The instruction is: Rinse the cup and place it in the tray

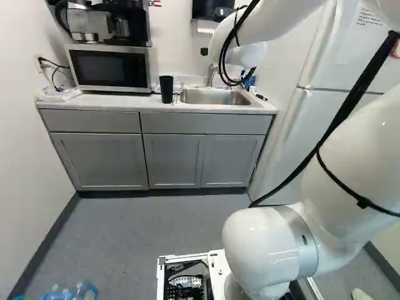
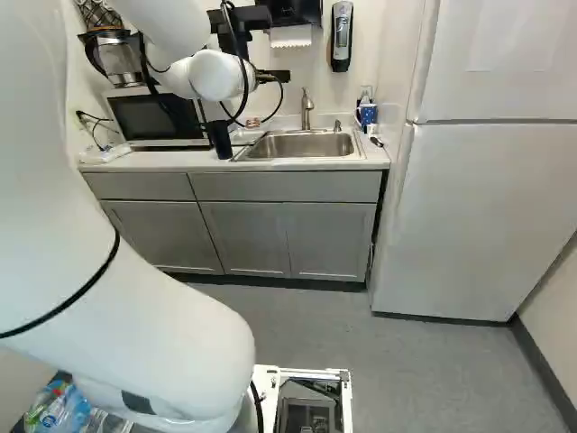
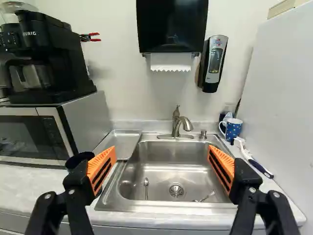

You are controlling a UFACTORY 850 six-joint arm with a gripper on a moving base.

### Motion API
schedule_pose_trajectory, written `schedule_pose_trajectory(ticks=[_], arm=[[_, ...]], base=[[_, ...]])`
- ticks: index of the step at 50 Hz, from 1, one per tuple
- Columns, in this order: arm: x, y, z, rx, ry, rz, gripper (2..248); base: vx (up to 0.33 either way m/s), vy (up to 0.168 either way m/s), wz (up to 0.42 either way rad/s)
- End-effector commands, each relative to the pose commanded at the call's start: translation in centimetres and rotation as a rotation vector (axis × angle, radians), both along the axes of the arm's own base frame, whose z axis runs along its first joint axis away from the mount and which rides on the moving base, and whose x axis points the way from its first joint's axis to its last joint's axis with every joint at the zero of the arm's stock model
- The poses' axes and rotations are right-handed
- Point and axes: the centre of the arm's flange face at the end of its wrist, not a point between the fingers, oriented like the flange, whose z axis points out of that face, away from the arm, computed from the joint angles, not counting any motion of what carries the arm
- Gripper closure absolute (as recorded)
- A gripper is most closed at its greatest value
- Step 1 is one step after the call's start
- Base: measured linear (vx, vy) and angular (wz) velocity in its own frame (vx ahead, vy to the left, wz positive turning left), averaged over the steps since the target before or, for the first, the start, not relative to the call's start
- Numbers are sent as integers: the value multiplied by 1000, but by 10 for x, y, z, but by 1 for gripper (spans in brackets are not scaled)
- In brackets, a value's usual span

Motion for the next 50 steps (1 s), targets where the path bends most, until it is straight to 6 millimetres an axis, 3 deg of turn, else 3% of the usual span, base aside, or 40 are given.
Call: schedule_pose_trajectory(ticks=[50], arm=[[0, 0, 0, 0, 0, 0, 3]], base=[[36, -10, -2]])
